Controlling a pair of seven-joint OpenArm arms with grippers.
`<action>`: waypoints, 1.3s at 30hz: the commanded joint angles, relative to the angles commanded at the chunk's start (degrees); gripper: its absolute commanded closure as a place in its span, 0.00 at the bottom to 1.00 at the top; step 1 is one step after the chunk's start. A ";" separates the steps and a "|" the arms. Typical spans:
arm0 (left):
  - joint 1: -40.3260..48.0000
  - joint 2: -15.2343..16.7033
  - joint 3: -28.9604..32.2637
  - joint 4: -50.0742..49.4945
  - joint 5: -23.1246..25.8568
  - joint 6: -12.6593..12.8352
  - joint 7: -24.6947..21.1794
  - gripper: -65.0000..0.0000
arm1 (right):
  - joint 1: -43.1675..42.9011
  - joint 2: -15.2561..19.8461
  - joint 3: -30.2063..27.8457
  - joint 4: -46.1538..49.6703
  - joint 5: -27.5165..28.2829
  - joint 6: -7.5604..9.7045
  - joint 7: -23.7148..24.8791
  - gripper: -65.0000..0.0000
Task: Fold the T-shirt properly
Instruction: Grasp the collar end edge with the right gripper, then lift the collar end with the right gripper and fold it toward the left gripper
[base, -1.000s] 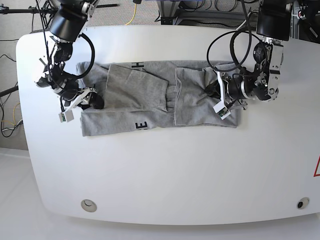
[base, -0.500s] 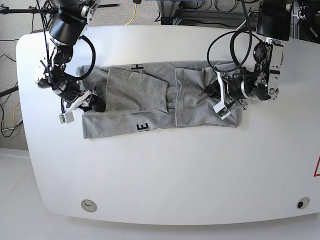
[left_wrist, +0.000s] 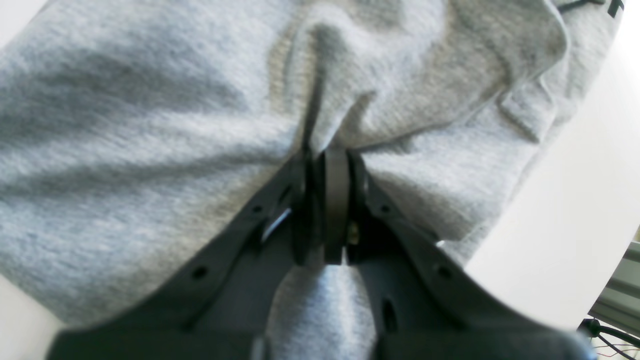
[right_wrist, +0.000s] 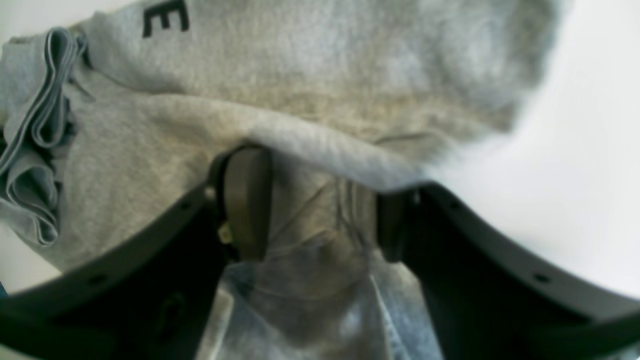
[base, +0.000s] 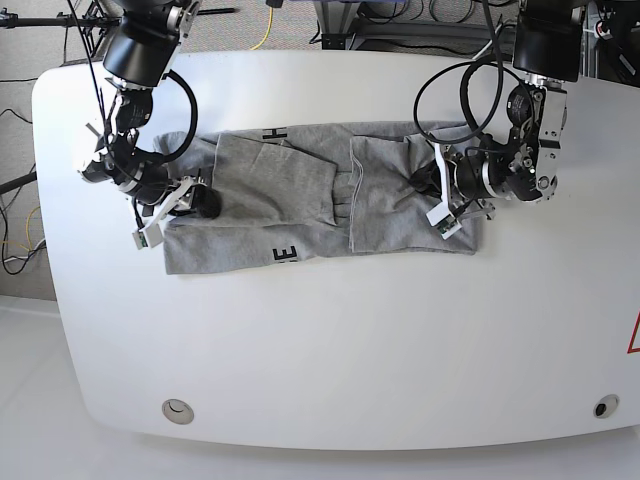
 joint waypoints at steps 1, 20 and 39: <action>0.00 0.00 -0.09 0.00 0.00 0.00 0.00 1.00 | -0.09 0.00 -0.09 0.35 0.00 0.00 0.00 0.69; -0.09 0.09 -0.18 0.00 0.00 0.00 -0.09 1.00 | 0.18 -0.09 -8.62 4.04 0.35 0.00 0.00 1.00; -0.26 1.32 -0.18 0.00 0.00 0.00 -0.26 1.00 | 0.09 -3.52 -8.79 22.51 0.35 0.00 -10.11 1.00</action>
